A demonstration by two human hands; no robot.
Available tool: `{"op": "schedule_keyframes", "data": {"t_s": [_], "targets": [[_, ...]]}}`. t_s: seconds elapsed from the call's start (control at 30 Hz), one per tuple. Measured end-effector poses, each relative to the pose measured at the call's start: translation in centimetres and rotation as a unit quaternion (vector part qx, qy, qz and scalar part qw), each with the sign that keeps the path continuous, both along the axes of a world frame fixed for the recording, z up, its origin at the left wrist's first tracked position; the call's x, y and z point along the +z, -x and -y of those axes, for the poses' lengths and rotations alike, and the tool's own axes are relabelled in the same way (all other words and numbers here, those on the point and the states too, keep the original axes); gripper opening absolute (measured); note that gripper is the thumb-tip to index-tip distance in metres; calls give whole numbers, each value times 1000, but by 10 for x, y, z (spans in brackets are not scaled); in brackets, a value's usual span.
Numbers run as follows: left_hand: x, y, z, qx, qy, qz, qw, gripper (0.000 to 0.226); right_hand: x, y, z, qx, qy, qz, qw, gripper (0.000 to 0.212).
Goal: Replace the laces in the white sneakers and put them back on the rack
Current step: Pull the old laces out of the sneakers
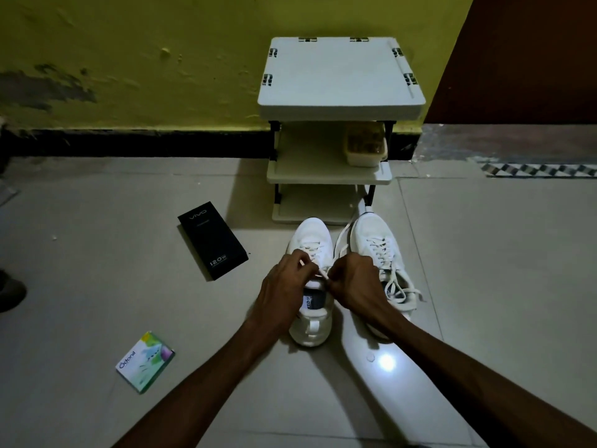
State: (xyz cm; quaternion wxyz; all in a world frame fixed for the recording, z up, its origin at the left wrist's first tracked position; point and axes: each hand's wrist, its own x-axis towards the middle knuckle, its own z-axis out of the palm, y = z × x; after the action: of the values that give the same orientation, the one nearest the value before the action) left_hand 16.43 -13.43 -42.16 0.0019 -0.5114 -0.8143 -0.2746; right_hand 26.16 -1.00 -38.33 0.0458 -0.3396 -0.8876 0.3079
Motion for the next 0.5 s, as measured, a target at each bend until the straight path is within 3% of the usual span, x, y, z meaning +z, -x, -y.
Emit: {"op": "schedule_keyframes", "data": {"t_s": [0.13, 0.2, 0.23, 0.3, 0.33, 0.37, 0.4, 0.43, 0.5], "targets": [[0, 3, -9, 47, 25, 111, 992, 15, -2, -1, 2, -11, 4, -20, 1000, 16], [13, 9, -14, 98, 60, 293, 949, 18, -2, 0, 6, -9, -20, -12, 1000, 14], [23, 11, -15, 137, 22, 433, 891, 28, -2, 0, 8, -8, -35, -6, 999, 13], [37, 14, -18, 194, -129, 656, 718, 48, -3, 1, 11, -4, -52, -3, 999, 14], [40, 17, -18, 200, -168, 707, 658, 55, -3, 1, 12, 1, -56, 1, 998, 14], [41, 21, -20, 198, -169, 726, 637, 57, -2, 2, 13, 7, -60, 4, 998, 14], [45, 24, -20, 189, -140, 715, 658, 56, 0, 3, 14, 9, -58, 10, 998, 15], [52, 27, -20, 165, -84, 673, 716, 55, 1, 3, 14, 11, -57, 17, 998, 15], [66, 32, -20, 83, 126, 446, 882, 54, 2, 5, 13, 17, -59, 42, 997, 17]]}}
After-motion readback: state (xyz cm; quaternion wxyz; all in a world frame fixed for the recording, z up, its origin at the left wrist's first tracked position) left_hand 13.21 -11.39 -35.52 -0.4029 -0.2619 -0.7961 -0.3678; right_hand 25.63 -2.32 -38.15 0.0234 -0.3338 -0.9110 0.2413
